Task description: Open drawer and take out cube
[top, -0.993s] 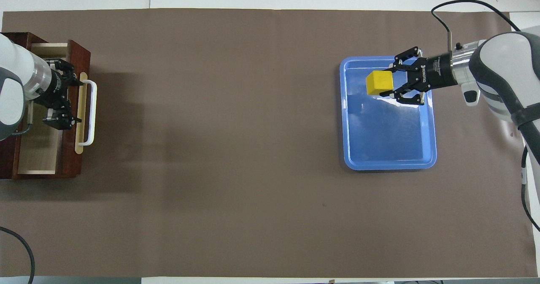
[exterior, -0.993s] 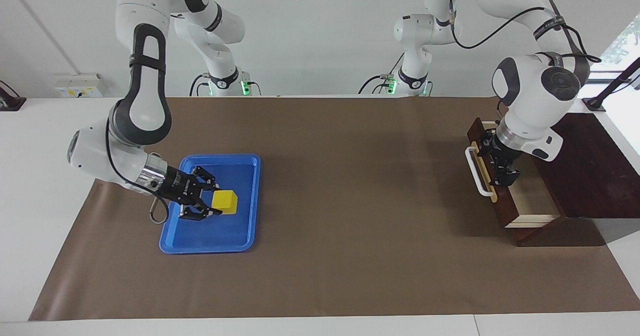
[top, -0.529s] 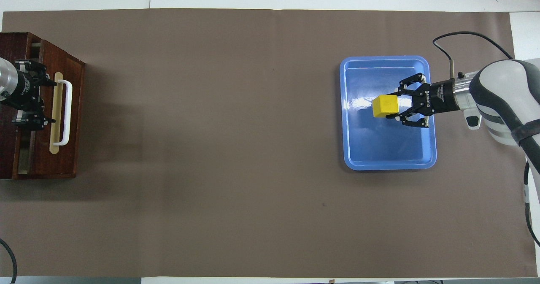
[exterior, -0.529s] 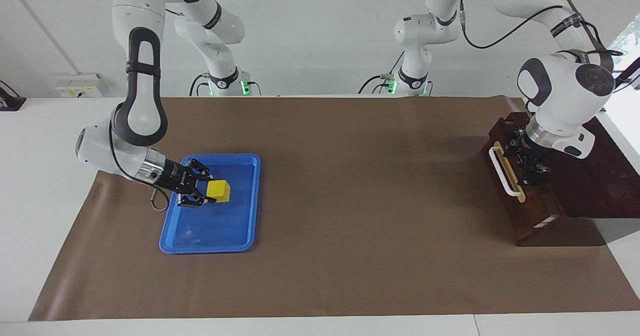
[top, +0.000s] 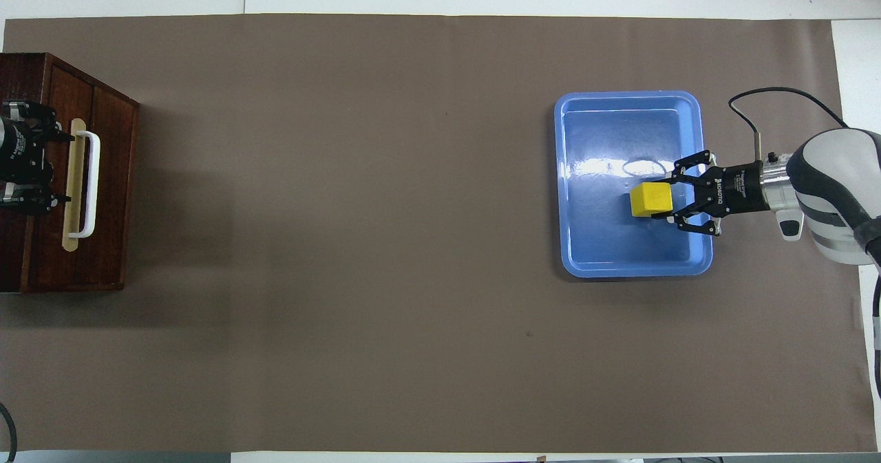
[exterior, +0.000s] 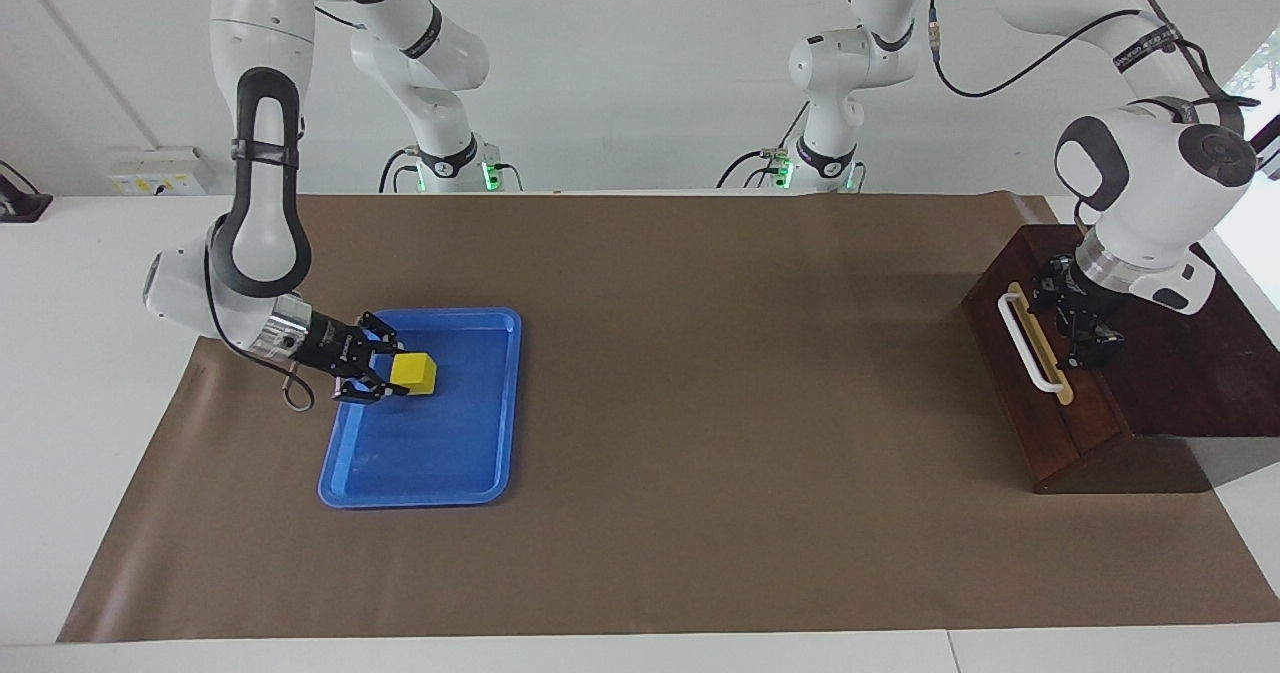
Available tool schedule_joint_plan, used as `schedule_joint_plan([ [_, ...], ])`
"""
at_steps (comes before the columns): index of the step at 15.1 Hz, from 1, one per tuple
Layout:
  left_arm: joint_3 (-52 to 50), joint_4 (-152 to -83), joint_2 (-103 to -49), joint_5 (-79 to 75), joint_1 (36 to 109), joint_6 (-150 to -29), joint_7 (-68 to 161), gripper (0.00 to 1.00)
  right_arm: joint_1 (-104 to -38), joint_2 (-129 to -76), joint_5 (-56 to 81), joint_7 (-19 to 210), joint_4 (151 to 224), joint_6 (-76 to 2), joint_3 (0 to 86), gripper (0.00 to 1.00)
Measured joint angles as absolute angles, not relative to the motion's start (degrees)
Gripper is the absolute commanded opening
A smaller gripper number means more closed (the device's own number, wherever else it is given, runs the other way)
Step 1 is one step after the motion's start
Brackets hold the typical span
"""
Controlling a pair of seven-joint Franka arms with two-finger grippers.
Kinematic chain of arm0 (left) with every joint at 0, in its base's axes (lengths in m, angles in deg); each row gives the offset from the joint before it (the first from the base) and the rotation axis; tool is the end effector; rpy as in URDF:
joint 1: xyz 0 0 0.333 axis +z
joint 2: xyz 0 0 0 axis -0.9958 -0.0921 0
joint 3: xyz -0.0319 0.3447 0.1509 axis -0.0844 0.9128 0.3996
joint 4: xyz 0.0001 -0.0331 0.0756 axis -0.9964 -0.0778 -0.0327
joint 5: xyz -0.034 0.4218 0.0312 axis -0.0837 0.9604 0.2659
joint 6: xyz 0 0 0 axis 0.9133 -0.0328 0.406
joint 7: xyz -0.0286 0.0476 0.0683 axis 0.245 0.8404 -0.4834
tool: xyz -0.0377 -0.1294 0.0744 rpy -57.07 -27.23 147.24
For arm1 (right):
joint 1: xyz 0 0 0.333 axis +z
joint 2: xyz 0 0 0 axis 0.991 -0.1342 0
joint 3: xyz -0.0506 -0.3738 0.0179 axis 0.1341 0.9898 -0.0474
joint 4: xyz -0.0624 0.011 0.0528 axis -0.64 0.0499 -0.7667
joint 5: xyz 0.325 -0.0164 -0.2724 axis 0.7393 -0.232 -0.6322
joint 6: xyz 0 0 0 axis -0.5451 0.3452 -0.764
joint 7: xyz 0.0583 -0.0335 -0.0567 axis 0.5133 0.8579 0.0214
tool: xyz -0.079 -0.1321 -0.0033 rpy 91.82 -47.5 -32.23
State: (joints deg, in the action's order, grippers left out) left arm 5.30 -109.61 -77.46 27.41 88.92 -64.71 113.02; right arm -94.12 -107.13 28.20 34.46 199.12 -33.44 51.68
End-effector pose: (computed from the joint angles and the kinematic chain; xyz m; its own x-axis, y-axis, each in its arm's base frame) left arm 0.6539 0.0918 0.4532 0.0377 0.9957 0.0841 0.9992 -0.0384 0.0062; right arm 0.6105 -0.0668 0.2728 -0.0703 -0.7398 -0.6691 -0.9975 0.0484 0.0514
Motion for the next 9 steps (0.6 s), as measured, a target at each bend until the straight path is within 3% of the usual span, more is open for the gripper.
schedule_joint_plan([
  [9,4.61,-109.09,-77.24,27.73,88.12,-63.41,108.00,1.00,-94.07,-106.41,26.40,39.07,201.21,-36.93,51.65,0.00],
])
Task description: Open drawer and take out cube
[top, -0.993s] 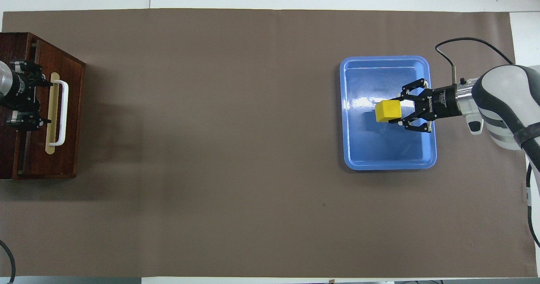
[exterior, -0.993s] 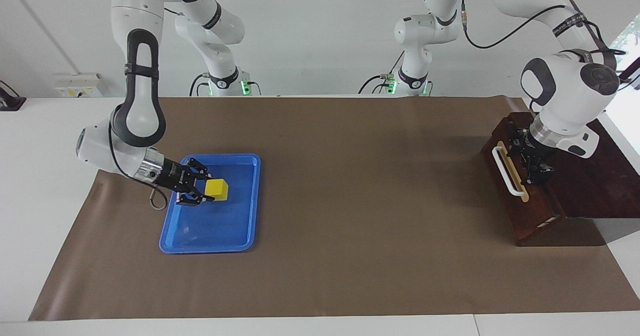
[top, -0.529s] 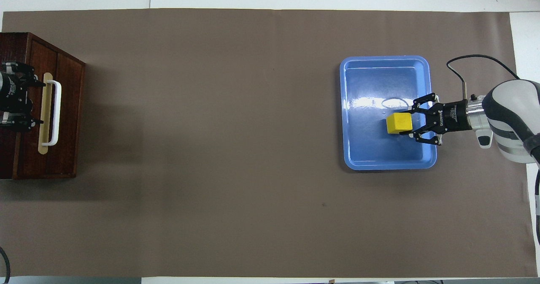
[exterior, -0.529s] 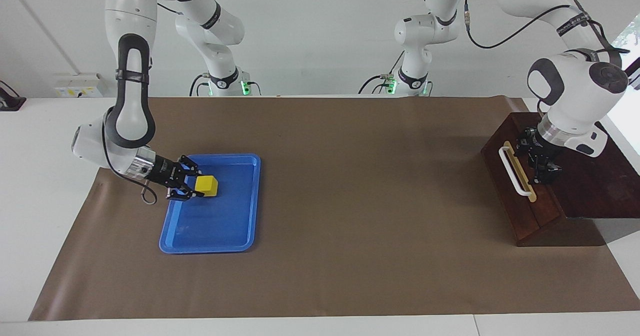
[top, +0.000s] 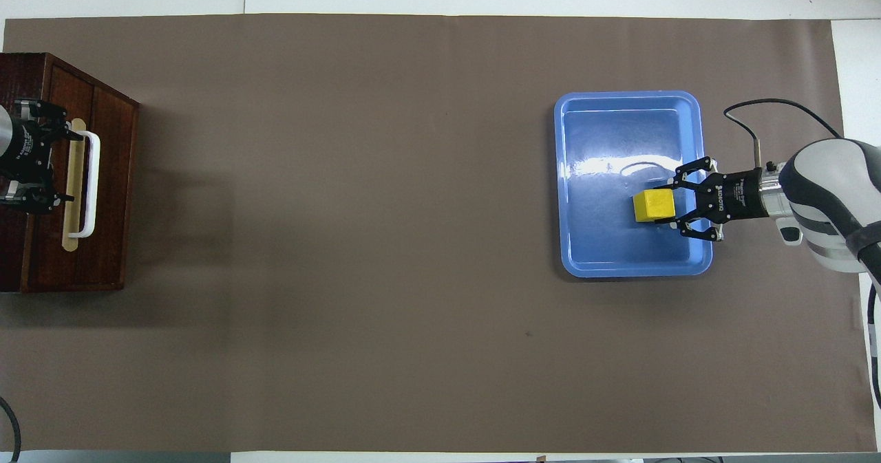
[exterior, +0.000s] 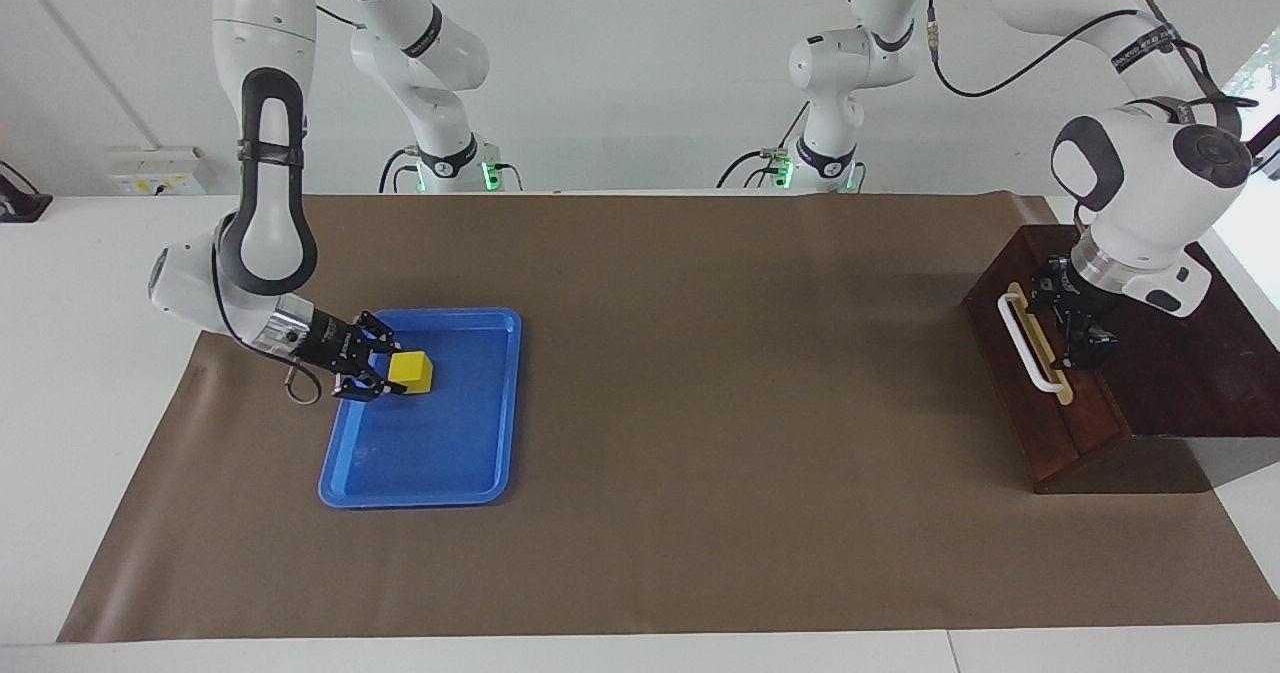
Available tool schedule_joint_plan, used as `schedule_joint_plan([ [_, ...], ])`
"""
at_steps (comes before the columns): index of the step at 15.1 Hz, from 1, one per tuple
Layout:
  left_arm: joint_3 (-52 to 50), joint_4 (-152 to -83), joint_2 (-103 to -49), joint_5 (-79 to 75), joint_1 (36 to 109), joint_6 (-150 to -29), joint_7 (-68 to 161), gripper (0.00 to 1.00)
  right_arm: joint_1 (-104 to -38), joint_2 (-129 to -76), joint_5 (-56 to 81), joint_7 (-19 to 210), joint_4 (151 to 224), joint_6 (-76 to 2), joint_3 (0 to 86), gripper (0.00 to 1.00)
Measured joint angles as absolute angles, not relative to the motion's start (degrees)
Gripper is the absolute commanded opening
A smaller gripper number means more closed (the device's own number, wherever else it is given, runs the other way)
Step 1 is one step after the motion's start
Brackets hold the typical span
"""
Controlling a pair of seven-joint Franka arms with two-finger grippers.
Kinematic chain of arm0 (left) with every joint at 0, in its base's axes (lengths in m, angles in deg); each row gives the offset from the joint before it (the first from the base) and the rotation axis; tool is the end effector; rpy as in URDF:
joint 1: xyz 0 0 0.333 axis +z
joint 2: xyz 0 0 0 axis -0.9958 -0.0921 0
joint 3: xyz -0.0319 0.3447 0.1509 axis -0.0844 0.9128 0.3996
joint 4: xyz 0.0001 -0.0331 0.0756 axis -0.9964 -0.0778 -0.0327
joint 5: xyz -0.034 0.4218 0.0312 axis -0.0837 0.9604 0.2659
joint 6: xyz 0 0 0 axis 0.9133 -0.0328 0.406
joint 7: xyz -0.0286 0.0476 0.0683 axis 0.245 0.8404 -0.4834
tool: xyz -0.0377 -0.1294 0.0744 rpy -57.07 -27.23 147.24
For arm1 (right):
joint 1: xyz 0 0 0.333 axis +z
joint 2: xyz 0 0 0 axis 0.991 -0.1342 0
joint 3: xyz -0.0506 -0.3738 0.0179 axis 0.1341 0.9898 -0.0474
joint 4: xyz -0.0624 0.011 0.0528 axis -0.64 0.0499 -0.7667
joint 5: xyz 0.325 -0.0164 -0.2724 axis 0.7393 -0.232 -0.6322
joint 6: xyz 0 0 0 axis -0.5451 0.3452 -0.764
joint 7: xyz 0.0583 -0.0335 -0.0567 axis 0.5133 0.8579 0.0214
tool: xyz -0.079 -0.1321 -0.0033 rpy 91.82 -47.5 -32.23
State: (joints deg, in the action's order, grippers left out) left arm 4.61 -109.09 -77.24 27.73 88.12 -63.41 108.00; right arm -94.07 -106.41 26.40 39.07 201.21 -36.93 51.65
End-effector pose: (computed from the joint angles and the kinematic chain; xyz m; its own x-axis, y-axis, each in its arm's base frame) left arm 0.6541 0.0759 0.4583 0.1516 0.9848 0.0851 0.9884 -0.1512 -0.0115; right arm 0.6024 -0.0729 0.2643 0.0094 -0.7773 -0.6290 -0.9999 -0.0050 -0.0088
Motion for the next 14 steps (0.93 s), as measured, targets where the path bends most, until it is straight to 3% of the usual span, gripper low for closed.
schedule_joint_plan([
  [7,2.63,-108.10,-70.09,27.44,84.38,-55.00,87.64,1.00,-93.88,-105.89,24.54,39.10,201.41,-37.27,51.60,0.00],
  [8,2.54,-108.10,-69.11,27.09,83.04,-53.61,85.17,1.00,-93.88,-105.88,24.54,39.10,201.41,-37.28,51.60,0.10],
  [9,2.47,-108.08,-68.19,26.45,81.79,-52.32,82.61,1.00,-93.88,-105.88,24.54,39.10,201.42,-37.29,51.60,0.29],
  [10,2.41,-108.07,-67.36,25.60,80.84,-51.13,79.90,1.00,-93.88,-105.87,24.54,39.10,201.42,-37.29,51.60,0.66],
  [11,2.36,-108.06,-66.46,24.84,80.21,-49.68,76.30,1.00,-93.88,-105.86,24.54,39.10,201.42,-37.32,51.60,0.85],
  [12,2.38,-108.05,-65.53,24.32,79.69,-48.10,72.17,1.00,-93.88,-105.84,24.54,39.09,201.41,-37.35,51.59,0.99],
  [14,2.38,-108.03,-63.61,23.76,78.60,-44.91,63.24,1.00,-93.88,-105.64,24.54,38.64,201.27,-37.32,51.55,1.00],
])
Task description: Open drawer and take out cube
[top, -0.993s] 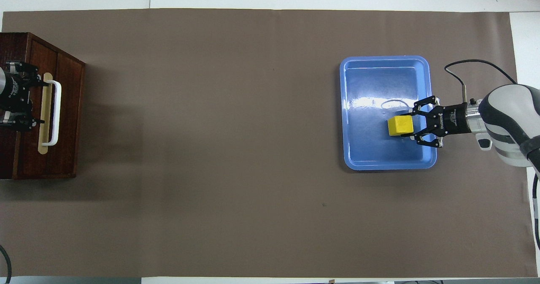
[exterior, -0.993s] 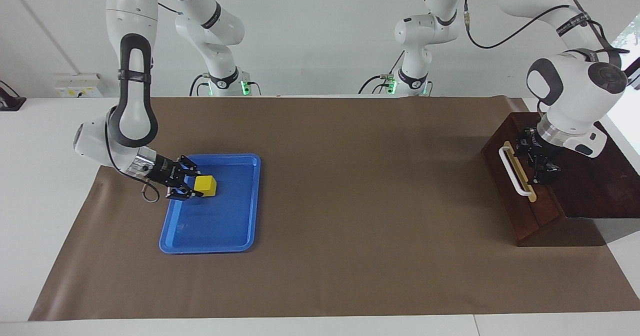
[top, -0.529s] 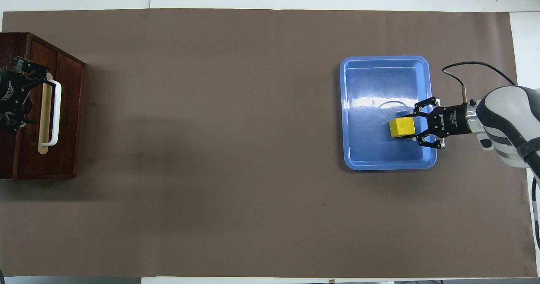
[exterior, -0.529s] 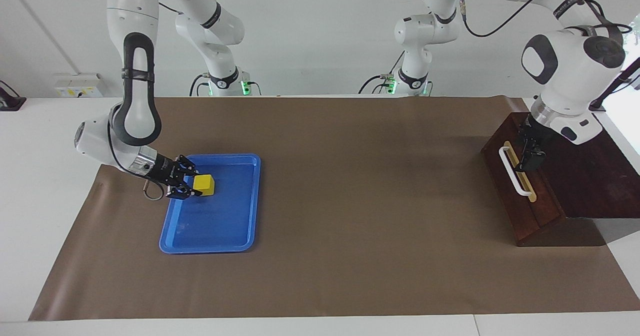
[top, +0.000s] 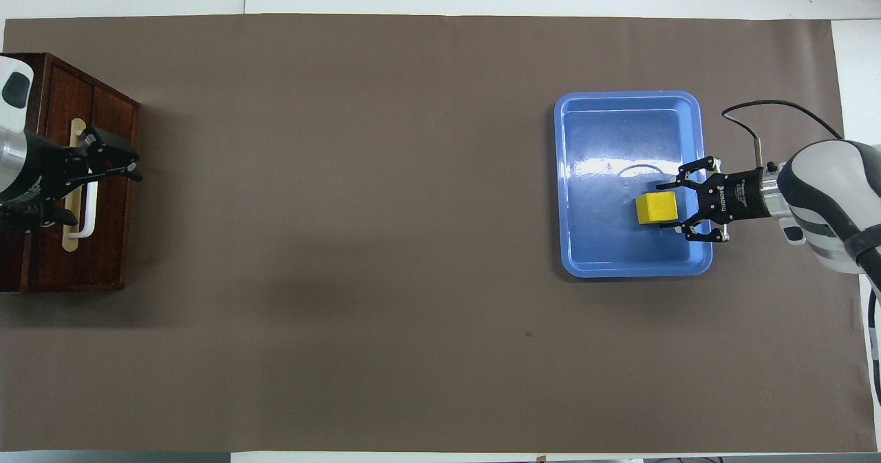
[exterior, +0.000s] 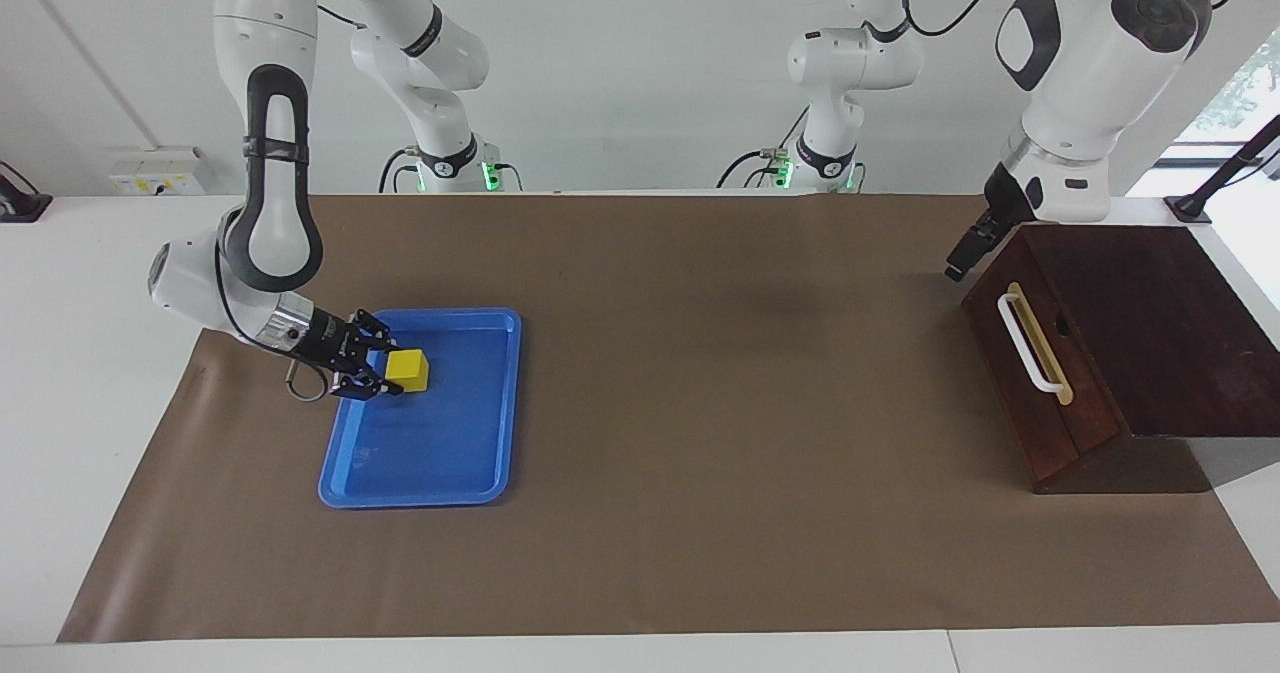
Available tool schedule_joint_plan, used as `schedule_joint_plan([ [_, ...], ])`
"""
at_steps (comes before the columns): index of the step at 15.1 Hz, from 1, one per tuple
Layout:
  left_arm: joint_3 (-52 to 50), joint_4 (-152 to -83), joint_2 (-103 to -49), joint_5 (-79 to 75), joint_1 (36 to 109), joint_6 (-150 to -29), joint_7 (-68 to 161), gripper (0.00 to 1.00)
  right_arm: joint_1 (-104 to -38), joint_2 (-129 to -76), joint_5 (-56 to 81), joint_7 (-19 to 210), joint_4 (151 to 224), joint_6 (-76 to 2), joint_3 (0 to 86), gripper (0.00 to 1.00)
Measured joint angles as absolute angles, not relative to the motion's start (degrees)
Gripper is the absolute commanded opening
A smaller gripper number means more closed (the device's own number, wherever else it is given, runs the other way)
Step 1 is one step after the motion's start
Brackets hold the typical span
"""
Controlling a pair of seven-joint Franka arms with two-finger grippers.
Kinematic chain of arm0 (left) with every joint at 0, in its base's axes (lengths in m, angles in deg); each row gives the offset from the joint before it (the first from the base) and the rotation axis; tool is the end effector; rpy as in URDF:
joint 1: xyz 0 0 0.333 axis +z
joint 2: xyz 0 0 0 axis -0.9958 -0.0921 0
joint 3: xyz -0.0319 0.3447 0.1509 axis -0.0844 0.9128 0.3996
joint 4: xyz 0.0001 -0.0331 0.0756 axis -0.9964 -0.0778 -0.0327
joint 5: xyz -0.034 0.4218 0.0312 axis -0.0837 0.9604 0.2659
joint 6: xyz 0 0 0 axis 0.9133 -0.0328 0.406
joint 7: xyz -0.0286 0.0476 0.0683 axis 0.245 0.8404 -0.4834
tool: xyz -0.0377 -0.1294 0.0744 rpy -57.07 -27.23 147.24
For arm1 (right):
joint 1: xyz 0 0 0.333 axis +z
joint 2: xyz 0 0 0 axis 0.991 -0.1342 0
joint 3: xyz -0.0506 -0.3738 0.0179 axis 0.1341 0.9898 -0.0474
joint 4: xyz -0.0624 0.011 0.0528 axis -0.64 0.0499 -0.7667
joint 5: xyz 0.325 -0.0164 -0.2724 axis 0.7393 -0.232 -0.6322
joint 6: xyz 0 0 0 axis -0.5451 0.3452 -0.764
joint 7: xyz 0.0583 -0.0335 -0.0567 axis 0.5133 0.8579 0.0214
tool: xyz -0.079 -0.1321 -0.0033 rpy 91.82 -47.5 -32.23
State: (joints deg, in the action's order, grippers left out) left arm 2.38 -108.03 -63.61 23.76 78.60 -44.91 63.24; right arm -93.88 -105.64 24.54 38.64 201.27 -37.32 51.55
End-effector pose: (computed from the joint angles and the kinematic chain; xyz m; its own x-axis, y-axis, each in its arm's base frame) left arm 0.5633 -0.0549 0.5862 0.8936 0.4470 -0.0414 0.4454 -0.8943 -0.0422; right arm 0.6021 -0.0727 0.2706 0.0284 -0.7945 -0.6066 -0.9996 -0.0245 -0.0148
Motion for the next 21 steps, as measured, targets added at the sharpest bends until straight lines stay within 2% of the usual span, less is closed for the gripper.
schedule_joint_plan([
  [2,2.20,-107.62,-61.96,23.60,78.31,-41.38,48.62,1.00,-92.96,-103.27,21.99,30.99,198.23,-33.57,50.93,1.00],
  [3,2.18,-105.92,-62.86,23.34,78.92,-39.74,44.06,1.00,-92.14,-101.92,16.55,30.85,195.25,-30.45,50.84,1.00],
  [5,2.07,-102.86,-64.99,22.66,80.21,-37.76,39.31,1.00,-89.85,-95.92,8.28,28.75,188.26,-23.33,50.50,1.00],
  [8,1.83,-99.11,-68.46,20.20,81.30,-36.24,37.26,1.00,-88.58,-89.12,0.68,34.08,182.84,-16.05,49.60,1.00],
  [13,1.43,-96.48,-69.54,19.72,81.32,-34.53,34.46,1.00,-86.27,-86.72,-10.73,52.99,180.32,-14.75,49.14,1.00],
  [21,0.82,-96.58,-69.45,19.74,81.33,-33.56,31.99,1.00,-86.45,-84.31,-15.53,84.71,181.52,-12.77,49.41,1.00],
])
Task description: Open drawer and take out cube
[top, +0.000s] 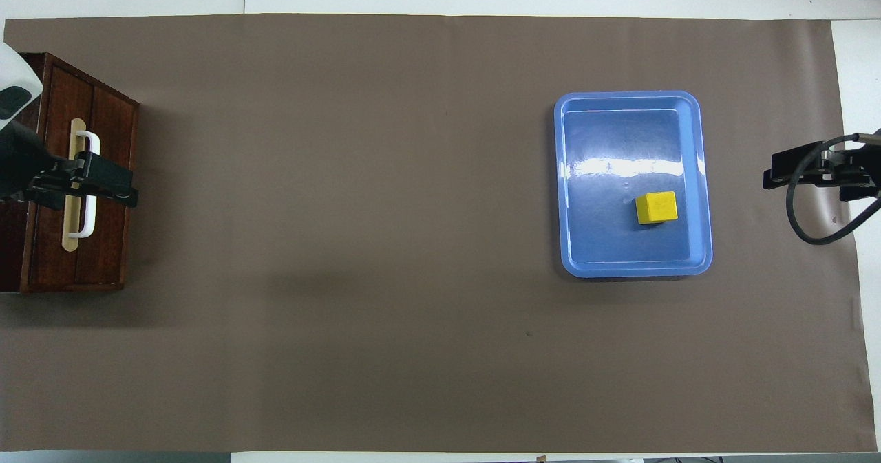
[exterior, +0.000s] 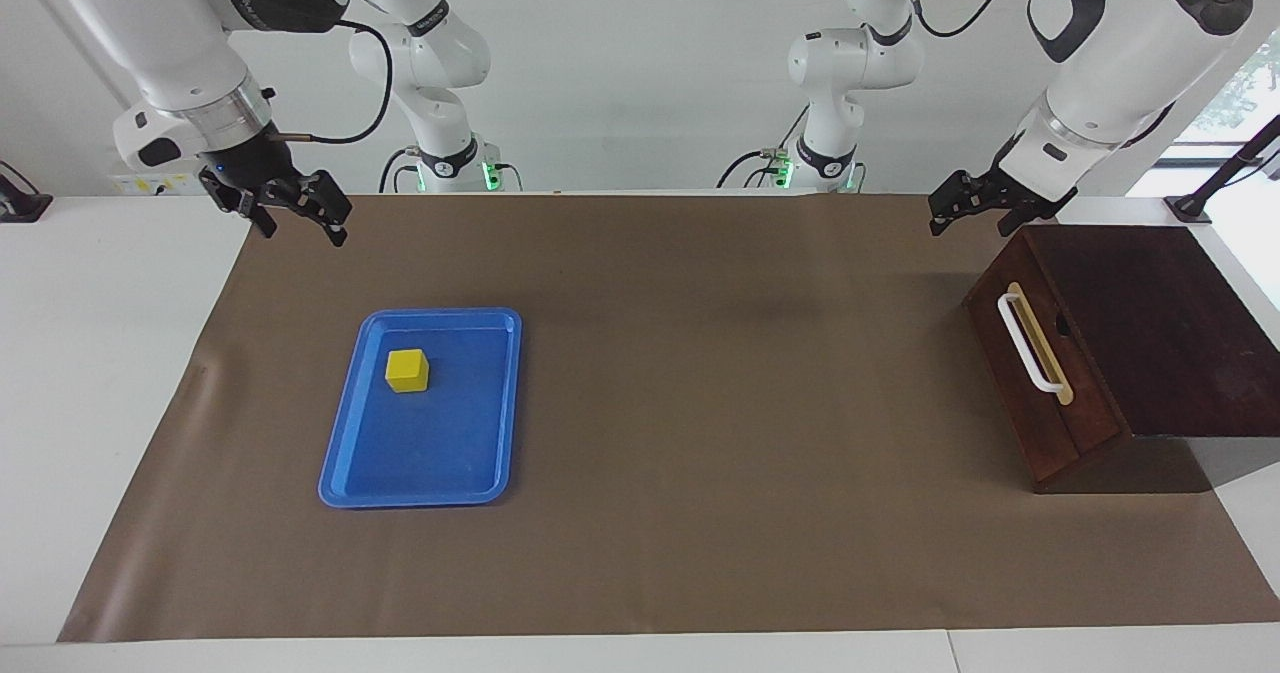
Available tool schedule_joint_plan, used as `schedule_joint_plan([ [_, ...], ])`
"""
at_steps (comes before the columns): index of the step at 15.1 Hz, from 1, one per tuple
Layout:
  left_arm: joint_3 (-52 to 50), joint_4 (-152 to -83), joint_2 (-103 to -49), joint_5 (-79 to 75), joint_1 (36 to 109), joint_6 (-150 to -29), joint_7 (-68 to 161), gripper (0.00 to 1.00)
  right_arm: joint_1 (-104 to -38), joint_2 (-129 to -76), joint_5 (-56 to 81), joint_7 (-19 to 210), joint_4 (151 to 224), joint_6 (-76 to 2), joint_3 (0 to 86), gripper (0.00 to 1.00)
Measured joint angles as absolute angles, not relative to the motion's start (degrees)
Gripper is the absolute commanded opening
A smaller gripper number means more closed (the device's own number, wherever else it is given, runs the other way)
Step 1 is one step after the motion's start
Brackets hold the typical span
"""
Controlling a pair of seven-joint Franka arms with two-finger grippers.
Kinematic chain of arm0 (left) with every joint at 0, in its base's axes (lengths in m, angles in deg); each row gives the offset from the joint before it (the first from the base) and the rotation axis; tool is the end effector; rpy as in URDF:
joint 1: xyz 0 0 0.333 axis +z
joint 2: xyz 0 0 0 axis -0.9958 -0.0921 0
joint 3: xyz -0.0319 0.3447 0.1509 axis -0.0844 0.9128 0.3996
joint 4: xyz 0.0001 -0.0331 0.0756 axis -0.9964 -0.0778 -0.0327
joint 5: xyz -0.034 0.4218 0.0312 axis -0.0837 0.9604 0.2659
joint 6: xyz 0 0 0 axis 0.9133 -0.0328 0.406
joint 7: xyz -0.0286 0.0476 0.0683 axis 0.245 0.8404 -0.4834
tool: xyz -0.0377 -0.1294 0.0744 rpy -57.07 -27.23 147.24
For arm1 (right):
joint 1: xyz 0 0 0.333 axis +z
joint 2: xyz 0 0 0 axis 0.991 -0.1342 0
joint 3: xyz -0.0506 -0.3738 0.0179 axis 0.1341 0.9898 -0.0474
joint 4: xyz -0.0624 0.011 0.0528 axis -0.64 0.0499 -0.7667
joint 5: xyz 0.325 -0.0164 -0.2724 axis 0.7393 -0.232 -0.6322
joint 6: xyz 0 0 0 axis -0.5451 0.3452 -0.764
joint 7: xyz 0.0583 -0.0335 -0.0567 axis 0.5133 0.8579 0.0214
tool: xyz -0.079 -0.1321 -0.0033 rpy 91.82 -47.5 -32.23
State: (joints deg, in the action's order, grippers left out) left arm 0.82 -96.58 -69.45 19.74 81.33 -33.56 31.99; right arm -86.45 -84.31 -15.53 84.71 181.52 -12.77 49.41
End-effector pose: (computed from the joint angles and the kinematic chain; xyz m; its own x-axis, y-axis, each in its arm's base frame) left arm 0.5805 -0.0558 0.6121 0.9851 -0.0673 -0.1580 -0.0594 -0.9968 0.0542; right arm 0.5683 -0.0279 0.6097 0.9933 -0.1137 -0.0222 -0.1145 -0.9927 -0.0387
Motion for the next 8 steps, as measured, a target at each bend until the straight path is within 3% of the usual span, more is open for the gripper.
schedule_joint_plan([
  [8,1.24,-97.12,-69.40,19.75,81.37,-33.68,31.88,1.00,-86.39,-83.61,-15.66,89.31,183.03,-11.71,49.22,1.00],
])
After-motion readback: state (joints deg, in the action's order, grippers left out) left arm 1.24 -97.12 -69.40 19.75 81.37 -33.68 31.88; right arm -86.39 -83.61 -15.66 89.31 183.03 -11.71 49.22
